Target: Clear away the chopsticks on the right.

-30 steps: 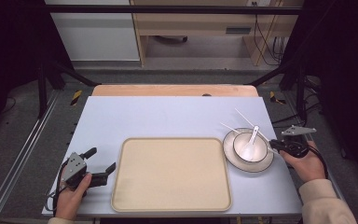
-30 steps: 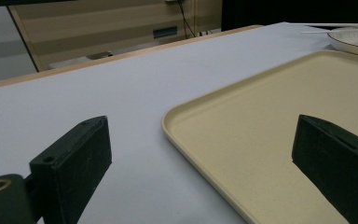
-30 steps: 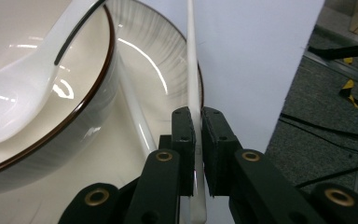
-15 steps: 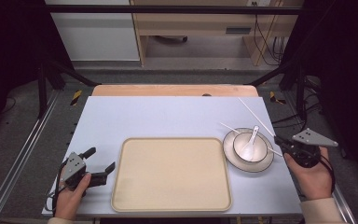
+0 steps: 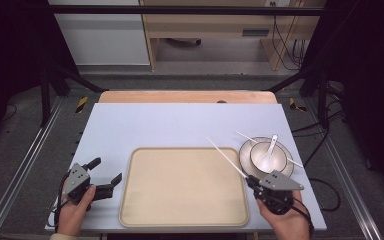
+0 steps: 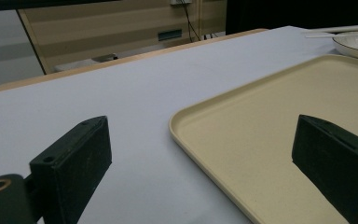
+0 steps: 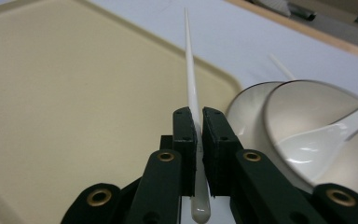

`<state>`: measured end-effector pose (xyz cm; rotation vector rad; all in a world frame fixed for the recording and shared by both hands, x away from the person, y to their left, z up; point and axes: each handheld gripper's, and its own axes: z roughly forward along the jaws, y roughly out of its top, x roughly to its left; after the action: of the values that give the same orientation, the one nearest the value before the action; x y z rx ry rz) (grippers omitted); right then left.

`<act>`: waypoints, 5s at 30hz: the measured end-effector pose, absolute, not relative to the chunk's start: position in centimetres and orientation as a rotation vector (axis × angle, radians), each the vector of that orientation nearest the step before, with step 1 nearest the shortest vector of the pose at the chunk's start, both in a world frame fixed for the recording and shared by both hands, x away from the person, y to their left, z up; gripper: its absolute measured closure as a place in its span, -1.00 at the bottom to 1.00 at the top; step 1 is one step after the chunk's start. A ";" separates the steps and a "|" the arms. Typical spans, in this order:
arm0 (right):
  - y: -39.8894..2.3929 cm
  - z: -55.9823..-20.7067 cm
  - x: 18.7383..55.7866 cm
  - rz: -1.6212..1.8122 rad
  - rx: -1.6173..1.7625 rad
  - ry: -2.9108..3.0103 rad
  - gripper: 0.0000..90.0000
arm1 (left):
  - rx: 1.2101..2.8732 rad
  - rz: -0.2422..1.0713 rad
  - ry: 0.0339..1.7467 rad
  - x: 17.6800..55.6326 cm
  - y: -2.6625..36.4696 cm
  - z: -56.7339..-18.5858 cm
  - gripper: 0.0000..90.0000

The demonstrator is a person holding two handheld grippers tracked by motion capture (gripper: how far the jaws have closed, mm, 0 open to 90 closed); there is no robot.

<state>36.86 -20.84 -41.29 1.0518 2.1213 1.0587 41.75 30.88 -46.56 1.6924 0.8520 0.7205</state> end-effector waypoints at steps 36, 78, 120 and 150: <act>-15.6 -46.4 35.0 0.923 1.227 2.224 0.86 | 1.698 0.704 0.851 41.9 30.6 -46.6 -0.90; -23.4 -38.4 38.2 1.034 1.051 1.947 -0.80 | 1.709 0.717 0.854 41.8 30.6 -46.8 -0.91; -36.2 -44.8 48.9 0.870 1.133 2.252 0.53 | 1.699 0.718 0.879 41.9 31.1 -46.9 -0.91; -35.7 -38.9 45.2 0.903 1.267 1.872 0.87 | 1.705 0.730 0.880 41.8 31.2 -46.8 -0.91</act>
<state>45.24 -35.69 -38.92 1.2669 1.8721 0.9032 41.83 31.21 -46.78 1.7052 0.8797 0.7305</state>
